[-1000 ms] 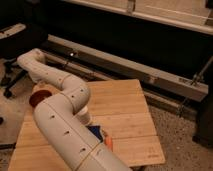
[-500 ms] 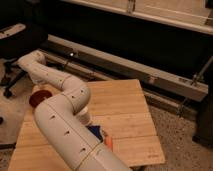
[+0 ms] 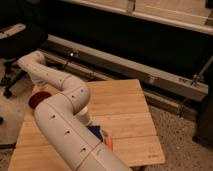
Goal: Push the ceramic bowl across the table
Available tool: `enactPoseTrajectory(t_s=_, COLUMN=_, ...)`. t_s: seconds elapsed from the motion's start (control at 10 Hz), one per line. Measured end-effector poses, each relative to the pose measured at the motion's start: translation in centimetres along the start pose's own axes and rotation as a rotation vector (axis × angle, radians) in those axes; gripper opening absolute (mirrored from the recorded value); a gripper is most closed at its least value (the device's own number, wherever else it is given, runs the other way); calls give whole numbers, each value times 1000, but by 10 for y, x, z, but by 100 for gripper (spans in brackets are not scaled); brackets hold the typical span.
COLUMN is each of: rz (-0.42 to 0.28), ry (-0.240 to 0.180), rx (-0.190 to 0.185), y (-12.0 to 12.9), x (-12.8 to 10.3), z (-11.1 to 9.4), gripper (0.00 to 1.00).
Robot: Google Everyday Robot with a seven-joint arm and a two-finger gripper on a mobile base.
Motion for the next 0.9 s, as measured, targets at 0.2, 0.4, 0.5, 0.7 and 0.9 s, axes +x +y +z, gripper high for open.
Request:
enactPoseTrajectory(t_s=0.2, rz=-13, ry=-14, rx=-15, y=7, x=-6, z=-3, gripper=0)
enactPoseTrajectory(t_s=0.4, rz=-27, ry=-37, rx=-42, y=22, x=-14, z=-7, gripper=0)
enactPoseTrajectory(t_s=0.5, rz=-30, ry=-47, rx=-53, y=29, x=-16, z=-9, gripper=0)
enactPoseTrajectory(t_s=0.7, rz=-33, ry=-66, rx=-84, y=51, x=-19, z=-12, gripper=0)
enactPoseTrajectory(t_s=0.9, rz=-31, ry=-84, rx=-108, y=76, x=-18, z=-18, gripper=0)
